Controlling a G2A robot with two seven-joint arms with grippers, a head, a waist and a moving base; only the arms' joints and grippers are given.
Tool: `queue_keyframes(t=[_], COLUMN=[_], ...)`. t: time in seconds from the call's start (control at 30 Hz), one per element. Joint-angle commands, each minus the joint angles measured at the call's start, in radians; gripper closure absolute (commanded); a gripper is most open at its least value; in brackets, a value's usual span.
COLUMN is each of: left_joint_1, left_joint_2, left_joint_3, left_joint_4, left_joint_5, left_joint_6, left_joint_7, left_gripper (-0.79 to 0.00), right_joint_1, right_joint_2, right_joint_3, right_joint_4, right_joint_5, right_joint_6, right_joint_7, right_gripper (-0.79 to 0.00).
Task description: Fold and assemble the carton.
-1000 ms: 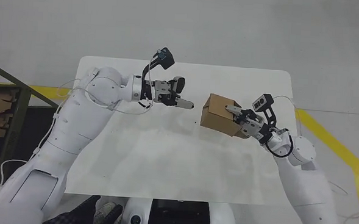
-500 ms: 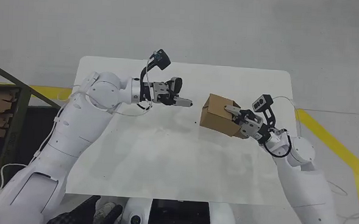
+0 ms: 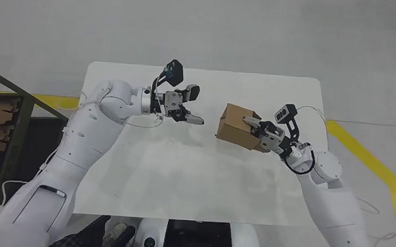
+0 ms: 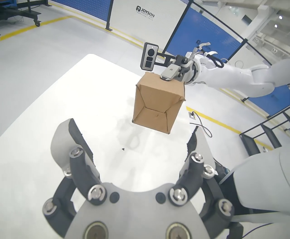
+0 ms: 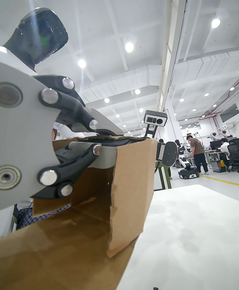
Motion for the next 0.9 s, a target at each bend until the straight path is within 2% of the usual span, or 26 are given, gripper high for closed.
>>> queue_keyframes(t=[0.0,0.4,0.6,0.87], left_joint_1=[0.004,0.016,0.012,0.004], left_joint_2=[0.001,0.035,0.051,0.068], left_joint_3=[0.013,0.062,0.108,0.159], left_joint_4=[-0.017,-0.087,-0.087,-0.088], left_joint_5=[0.039,0.214,0.275,0.404], left_joint_6=[0.002,0.002,0.002,0.002], left_joint_7=[0.031,0.210,0.305,0.500], left_gripper=[-0.785,-0.785,-0.785,-0.785], right_joint_1=[0.001,0.020,0.030,0.042], right_joint_2=[-0.002,-0.015,-0.020,-0.025], right_joint_3=[-0.007,-0.065,-0.080,-0.089], right_joint_4=[0.001,0.010,0.017,0.056], right_joint_5=[-0.008,-0.040,-0.048,-0.034], right_joint_6=[-0.012,-0.055,-0.083,-0.127], right_joint_7=[-0.010,-0.017,-0.012,0.017], right_gripper=[0.000,0.000,0.000,0.000])
